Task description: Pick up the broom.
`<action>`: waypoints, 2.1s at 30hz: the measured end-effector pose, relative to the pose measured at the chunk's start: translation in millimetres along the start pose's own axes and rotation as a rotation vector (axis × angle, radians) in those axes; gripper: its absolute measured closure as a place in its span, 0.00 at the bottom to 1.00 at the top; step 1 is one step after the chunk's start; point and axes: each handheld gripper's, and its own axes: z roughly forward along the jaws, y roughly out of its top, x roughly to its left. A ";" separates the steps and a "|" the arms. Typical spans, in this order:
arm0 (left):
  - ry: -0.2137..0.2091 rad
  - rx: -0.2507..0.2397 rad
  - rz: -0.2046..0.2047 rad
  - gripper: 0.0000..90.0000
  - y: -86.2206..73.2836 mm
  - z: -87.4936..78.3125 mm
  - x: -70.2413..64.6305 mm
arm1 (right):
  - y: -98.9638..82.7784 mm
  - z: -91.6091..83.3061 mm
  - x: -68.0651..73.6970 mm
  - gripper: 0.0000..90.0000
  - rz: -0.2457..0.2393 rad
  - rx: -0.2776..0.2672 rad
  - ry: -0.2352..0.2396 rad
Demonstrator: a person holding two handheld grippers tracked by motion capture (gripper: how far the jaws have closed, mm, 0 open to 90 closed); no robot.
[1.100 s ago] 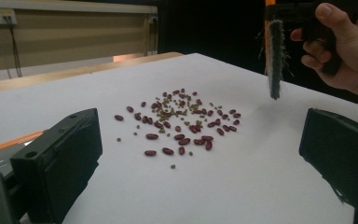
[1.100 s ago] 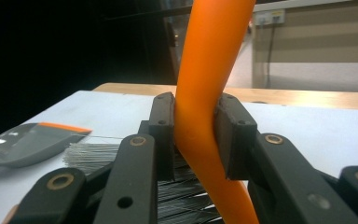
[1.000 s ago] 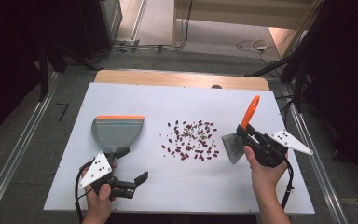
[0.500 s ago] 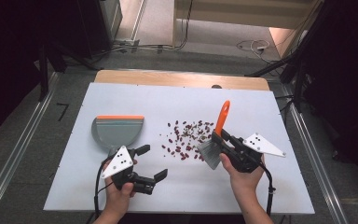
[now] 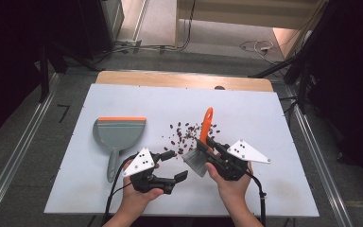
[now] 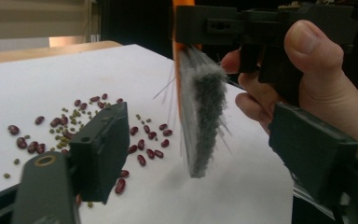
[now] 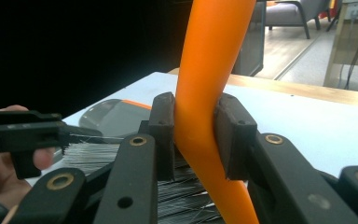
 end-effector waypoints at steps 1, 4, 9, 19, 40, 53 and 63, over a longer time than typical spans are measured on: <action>0.002 0.006 -0.002 0.30 -0.1 1.3 -1.4 | -0.8 1.6 3.2 0.76 -0.006 0.000 0.005; 0.019 0.016 -0.001 0.36 0.3 3.1 -4.0 | -2.4 4.4 9.5 0.76 -0.015 0.007 0.015; 0.048 0.028 -0.002 0.50 -0.2 4.1 -5.5 | -4.1 8.8 23.2 0.76 -0.031 0.011 0.033; 0.050 0.057 -0.020 0.83 0.0 5.7 -5.5 | -4.4 9.7 31.3 0.76 -0.035 0.005 0.047; -0.044 0.048 -0.022 0.96 9.8 -17.3 17.8 | 7.6 2.2 -2.6 0.48 -0.070 0.059 0.285; -0.248 0.029 0.036 0.96 18.1 -31.2 23.3 | 8.5 0.1 -28.7 0.51 -0.054 0.203 0.569; -0.366 0.016 0.029 0.96 19.6 -35.5 26.0 | 2.7 7.2 -19.3 0.56 -0.111 0.283 0.691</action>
